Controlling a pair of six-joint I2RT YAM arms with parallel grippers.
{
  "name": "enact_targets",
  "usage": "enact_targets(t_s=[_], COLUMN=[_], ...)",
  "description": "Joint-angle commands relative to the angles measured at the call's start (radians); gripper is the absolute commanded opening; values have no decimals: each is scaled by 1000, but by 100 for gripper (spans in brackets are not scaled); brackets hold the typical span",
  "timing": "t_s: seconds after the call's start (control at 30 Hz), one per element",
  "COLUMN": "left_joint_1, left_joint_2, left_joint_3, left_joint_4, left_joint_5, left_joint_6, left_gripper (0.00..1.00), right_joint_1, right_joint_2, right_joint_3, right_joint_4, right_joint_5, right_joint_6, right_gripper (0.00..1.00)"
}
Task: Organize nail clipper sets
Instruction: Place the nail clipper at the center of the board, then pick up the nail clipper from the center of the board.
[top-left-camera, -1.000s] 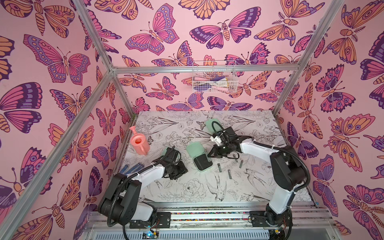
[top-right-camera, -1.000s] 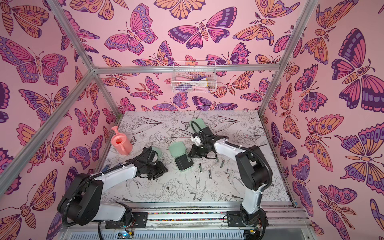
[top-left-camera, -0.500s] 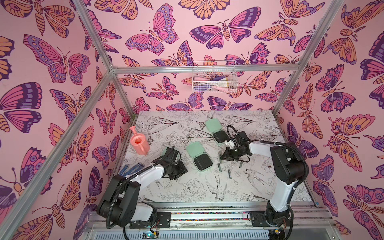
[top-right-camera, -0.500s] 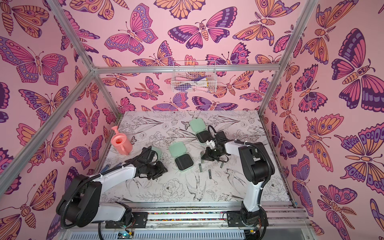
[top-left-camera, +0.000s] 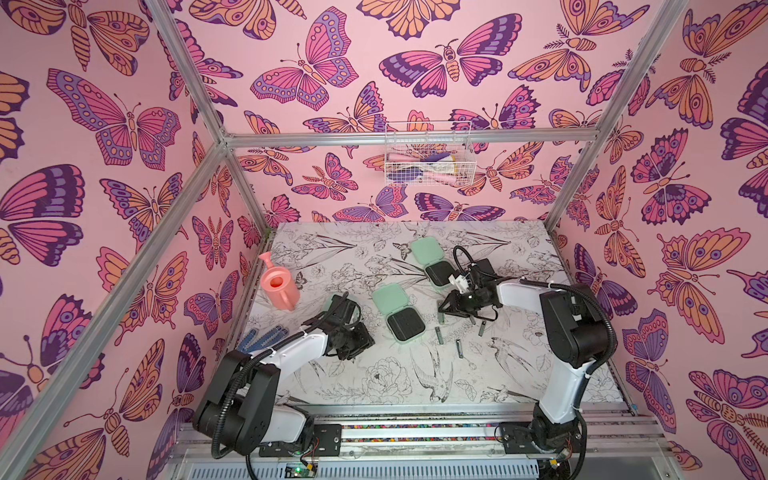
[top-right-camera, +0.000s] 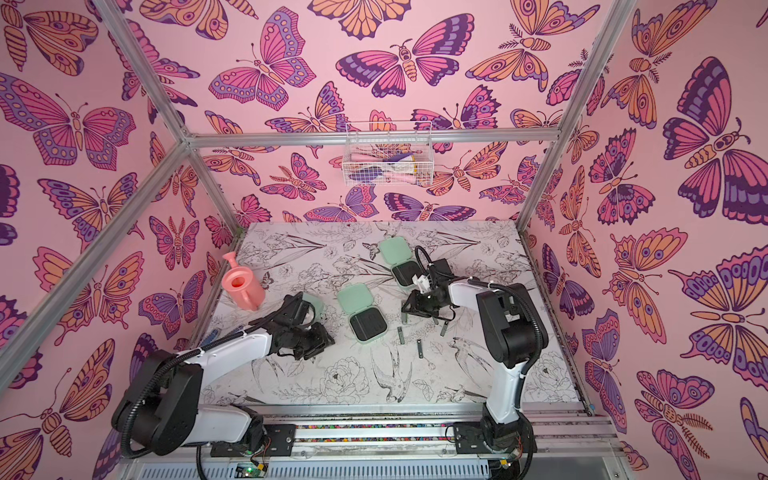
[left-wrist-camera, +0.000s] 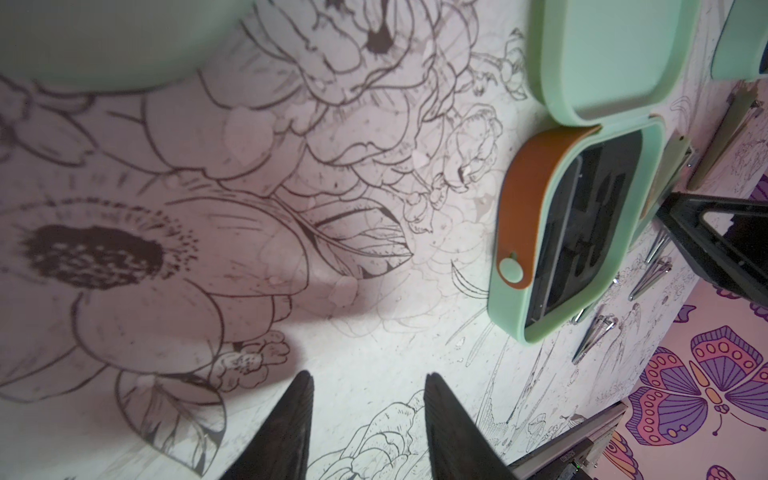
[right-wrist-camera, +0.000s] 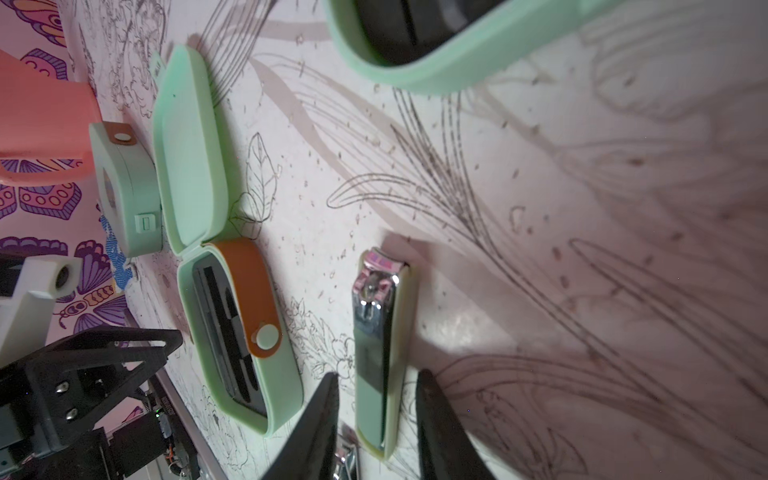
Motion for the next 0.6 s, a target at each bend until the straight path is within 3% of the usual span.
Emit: enact_targets(t_s=[0.0, 0.2, 0.33, 0.57], left_joint_1=[7, 9, 10, 12], left_joint_2=[-11, -18, -20, -21], left_joint_3=[7, 2, 1, -4], left_joint_4=[-27, -27, -27, -24], left_joint_5=[0, -6, -7, -16], left_joint_6=[14, 26, 36, 47], left_gripper=[46, 46, 46, 46], right_joint_1=[-6, 78, 183, 311], right_joint_2=[-7, -85, -110, -59], right_joint_3=[-1, 36, 95, 255], right_joint_4=[-127, -216, -280, -425], right_joint_5=[173, 334, 470, 694], right_joint_6=[-8, 83, 140, 204], right_gripper=[38, 41, 51, 55])
